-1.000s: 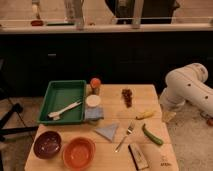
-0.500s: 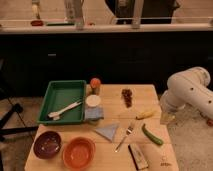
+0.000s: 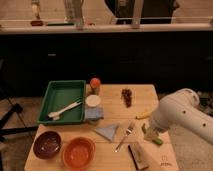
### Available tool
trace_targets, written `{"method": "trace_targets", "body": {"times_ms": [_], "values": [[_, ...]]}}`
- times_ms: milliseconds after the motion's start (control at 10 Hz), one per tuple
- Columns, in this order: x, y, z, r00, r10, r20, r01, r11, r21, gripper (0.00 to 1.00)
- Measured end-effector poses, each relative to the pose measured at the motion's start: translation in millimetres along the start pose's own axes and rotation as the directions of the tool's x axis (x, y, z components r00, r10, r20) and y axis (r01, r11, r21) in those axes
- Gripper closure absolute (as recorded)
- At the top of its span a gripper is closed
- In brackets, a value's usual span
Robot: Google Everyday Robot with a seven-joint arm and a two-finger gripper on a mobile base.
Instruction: Place eraser in red bowl
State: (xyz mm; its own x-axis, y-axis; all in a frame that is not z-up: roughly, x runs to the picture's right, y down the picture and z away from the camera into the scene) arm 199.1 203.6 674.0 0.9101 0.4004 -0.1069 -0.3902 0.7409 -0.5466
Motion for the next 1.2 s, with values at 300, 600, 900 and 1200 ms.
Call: {"method": "trace_targets", "body": {"times_ms": [300, 600, 900, 1200], "values": [[-19, 26, 21, 1.0, 0.003, 0.003, -0.003, 0.999, -0.043, 0.38], [-21, 26, 21, 1.0, 0.002, 0.004, -0.002, 0.999, -0.044, 0.38], [-12, 29, 30, 0.997, 0.071, 0.001, -0.071, 0.996, -0.056, 0.38], [17, 50, 81, 0.98, 0.201, -0.01, -0.201, 0.975, -0.095, 0.38]]}}
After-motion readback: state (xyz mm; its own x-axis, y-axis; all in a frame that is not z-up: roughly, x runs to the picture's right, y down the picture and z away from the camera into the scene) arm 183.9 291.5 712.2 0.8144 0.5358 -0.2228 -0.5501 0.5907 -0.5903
